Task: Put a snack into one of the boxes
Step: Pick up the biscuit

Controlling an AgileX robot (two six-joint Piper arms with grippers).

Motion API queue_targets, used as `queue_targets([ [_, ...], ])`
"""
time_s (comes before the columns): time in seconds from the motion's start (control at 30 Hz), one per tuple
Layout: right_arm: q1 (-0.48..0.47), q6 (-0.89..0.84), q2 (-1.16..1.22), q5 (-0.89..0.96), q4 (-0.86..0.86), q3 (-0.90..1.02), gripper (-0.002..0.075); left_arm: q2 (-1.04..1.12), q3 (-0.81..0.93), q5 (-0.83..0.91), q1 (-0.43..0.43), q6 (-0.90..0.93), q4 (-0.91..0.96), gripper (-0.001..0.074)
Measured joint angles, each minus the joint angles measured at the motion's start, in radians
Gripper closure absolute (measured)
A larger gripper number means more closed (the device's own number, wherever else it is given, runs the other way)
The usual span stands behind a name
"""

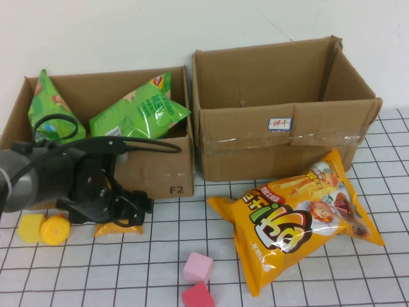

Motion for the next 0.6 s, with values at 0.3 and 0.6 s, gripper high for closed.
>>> queue_targets([
  [0.3,0.000,0.000,0.000,0.000,0.000,0.000,0.0726,0.039,0.000,0.008,0.000,-0.015,0.000,0.0102],
  [0.6,0.000,0.000,0.000,0.000,0.000,0.000,0.0726,0.041,-0.008,0.050,0.000,-0.015,-0.027,0.0216],
])
